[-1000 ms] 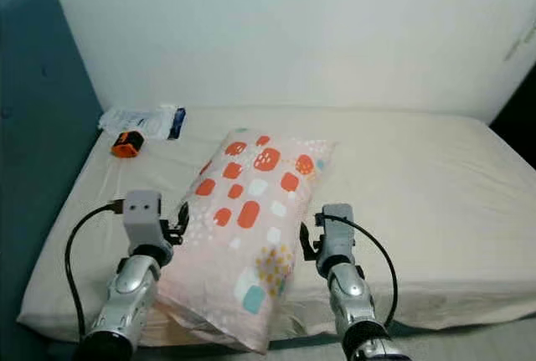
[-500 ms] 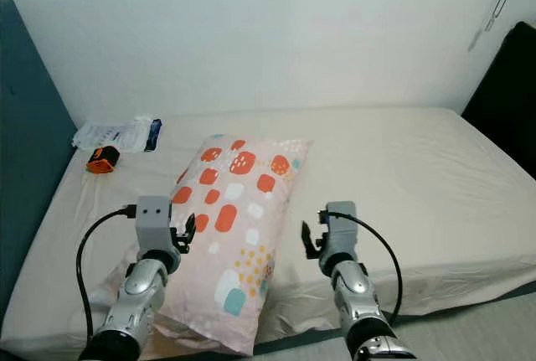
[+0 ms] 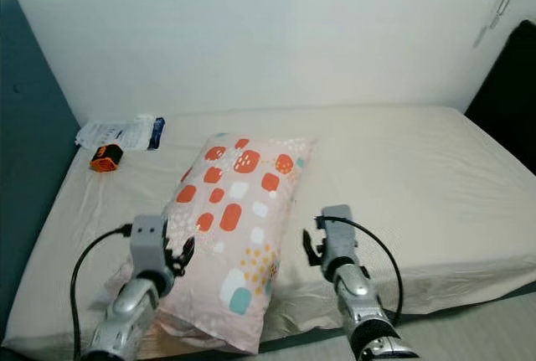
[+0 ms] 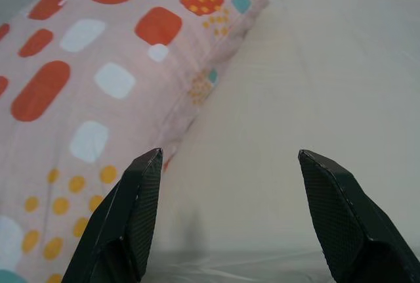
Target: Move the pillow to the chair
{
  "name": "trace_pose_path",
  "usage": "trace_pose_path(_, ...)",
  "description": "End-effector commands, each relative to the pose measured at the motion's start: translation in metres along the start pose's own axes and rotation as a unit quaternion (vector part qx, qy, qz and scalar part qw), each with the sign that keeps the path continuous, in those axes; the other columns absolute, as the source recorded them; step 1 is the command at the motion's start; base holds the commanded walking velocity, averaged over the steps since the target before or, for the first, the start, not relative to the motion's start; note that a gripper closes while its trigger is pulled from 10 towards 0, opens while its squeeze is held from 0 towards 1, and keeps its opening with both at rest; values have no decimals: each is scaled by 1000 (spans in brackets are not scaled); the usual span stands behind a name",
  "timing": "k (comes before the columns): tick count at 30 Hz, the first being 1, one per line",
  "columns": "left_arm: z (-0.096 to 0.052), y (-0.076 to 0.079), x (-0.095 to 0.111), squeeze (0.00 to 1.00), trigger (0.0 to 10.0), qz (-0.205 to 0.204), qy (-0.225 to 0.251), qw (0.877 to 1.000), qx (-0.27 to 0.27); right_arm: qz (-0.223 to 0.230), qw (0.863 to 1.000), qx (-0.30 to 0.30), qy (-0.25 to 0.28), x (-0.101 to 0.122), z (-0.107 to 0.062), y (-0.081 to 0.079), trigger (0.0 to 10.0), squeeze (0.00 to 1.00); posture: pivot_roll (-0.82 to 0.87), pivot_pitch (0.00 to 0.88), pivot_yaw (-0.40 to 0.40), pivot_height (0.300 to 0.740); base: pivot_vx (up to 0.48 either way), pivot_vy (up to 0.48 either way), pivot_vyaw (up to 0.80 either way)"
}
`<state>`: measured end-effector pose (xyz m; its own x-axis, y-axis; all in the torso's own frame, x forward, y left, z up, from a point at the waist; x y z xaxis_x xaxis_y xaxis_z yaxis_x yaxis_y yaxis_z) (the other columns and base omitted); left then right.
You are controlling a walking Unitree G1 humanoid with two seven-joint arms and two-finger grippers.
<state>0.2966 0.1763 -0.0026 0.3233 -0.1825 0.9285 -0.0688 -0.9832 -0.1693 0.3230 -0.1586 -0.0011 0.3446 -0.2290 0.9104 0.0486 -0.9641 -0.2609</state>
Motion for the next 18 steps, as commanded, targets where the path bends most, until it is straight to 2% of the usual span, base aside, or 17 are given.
trace_pose_path(1, -1, -5, -1, 0, 10000, 2, 2, 1000, 5, 18, 1000, 2, 14, 1, -2, 1, 10000, 0, 39, 0, -57, 730, 0, 0, 0)
trace_pose_path(13, -3, -2, -3, 0, 10000, -15, -3, 1000, -15, 9, 1000, 8, 17, 0, -3, -2, 10000, 0, 46, 0, -61, 680, 0, 0, 0)
trace_pose_path(18, -2, -2, -3, 0, 10000, -13, -7, 1000, -19, 4, 1000, 7, 19, 2, -1, -3, 10000, 0, 53, 0, -67, 680, 0, 0, 0)
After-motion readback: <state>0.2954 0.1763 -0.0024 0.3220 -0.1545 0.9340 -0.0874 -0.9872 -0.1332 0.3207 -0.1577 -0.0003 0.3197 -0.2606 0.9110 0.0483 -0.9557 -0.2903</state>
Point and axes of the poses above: a point about 5 cm out from each wrist's last joint towards the gripper, its own z axis pointing out of the wrist towards the gripper, its own x axis along the axis of the wrist's last joint, y = z × x, the point moved 3 cm from there along z, pointing out of the wrist towards the gripper, and after that the axes turned 15 degrees about z, right-handed, at the moved point
